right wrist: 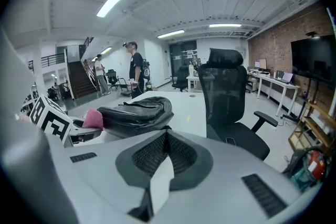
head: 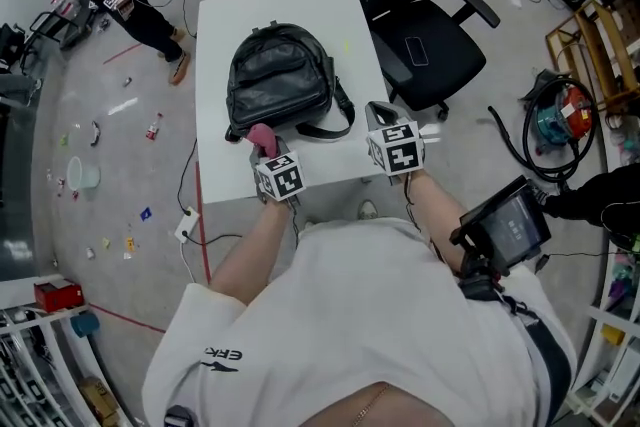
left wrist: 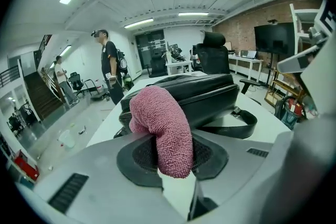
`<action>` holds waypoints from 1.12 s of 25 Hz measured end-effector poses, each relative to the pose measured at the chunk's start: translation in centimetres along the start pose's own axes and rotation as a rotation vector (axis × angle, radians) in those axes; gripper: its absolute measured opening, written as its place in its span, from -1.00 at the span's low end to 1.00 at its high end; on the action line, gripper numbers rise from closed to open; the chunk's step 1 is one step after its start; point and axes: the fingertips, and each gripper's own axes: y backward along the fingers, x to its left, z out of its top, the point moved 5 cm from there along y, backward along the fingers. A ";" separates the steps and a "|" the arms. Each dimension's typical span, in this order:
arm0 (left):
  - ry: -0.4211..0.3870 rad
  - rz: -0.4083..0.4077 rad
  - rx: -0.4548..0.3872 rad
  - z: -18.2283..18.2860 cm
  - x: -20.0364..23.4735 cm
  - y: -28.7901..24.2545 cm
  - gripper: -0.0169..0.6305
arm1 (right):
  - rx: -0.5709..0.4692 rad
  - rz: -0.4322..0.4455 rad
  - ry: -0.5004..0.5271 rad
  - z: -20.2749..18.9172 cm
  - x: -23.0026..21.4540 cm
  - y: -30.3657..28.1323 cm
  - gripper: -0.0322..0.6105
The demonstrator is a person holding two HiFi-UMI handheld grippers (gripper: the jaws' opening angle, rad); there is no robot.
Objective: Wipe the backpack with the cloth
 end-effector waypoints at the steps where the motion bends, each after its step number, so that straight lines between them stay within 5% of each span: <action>1: -0.011 -0.011 -0.003 0.2 -1.1 -0.1 -0.66 | 0.001 0.001 -0.001 -0.2 -0.5 0.2 -0.89; 10: -0.122 -0.181 -0.006 1.6 -10.5 -1.1 -0.66 | 0.017 -0.017 -0.009 -2.1 -4.1 2.0 -0.89; 16: -0.142 -0.210 -0.022 1.0 -11.1 -0.4 -0.66 | 0.025 0.006 0.008 -2.4 -4.8 2.3 -0.89; 21: -0.071 -0.114 -0.049 -0.1 -6.5 0.8 -0.66 | 0.015 0.048 0.029 -1.7 -4.0 1.5 -0.89; 28: 0.179 0.130 0.039 -2.6 1.9 0.2 -0.66 | -0.004 0.068 0.033 -0.9 -3.3 0.7 -0.89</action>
